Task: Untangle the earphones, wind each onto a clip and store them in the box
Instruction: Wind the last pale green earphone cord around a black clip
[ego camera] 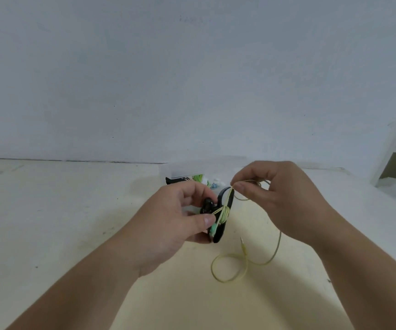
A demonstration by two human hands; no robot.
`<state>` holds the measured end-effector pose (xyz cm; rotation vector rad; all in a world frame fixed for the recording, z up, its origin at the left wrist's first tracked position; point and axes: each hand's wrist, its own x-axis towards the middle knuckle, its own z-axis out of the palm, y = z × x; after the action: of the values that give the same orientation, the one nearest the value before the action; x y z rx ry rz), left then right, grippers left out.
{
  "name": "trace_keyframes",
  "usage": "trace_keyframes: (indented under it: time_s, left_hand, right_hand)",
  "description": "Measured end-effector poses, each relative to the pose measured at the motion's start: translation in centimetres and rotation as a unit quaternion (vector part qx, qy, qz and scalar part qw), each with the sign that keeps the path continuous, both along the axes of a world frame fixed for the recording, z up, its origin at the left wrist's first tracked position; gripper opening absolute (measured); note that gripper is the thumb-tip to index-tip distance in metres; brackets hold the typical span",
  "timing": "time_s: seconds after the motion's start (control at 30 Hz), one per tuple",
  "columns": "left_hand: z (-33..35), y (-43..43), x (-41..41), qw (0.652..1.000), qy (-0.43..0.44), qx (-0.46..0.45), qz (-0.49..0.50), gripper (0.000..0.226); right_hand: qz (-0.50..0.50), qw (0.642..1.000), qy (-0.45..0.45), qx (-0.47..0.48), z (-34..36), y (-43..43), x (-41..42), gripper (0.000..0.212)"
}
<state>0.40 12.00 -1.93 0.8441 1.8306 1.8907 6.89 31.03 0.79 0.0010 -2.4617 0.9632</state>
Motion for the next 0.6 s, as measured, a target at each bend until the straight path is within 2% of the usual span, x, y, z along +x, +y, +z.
trace_keyframes:
  time_s: [0.2,0.33,0.47,0.6]
  left_hand:
    - [0.4,-0.4,-0.2,0.993,-0.07,0.074,-0.051,0.023]
    - [0.2,-0.2,-0.6,0.993,-0.058,0.1,0.017,0.036]
    - [0.0,0.3,-0.5,0.982,-0.083,0.154,0.073,0.041]
    - [-0.3,0.7,-0.6,0.978,-0.072,0.152,0.124,0.019]
  right_hand:
    - [0.036,0.997,-0.054,-0.041,-0.5,-0.4,-0.5,0.025]
    - [0.101,0.986,-0.128,-0.046,-0.9,-1.7,-0.6,0.043]
    - [0.137,0.972,-0.174,-0.077,-1.9,-2.6,-0.9,0.025]
    - [0.16,0.963,-0.201,-0.082,-2.0,-2.7,-0.6,0.023]
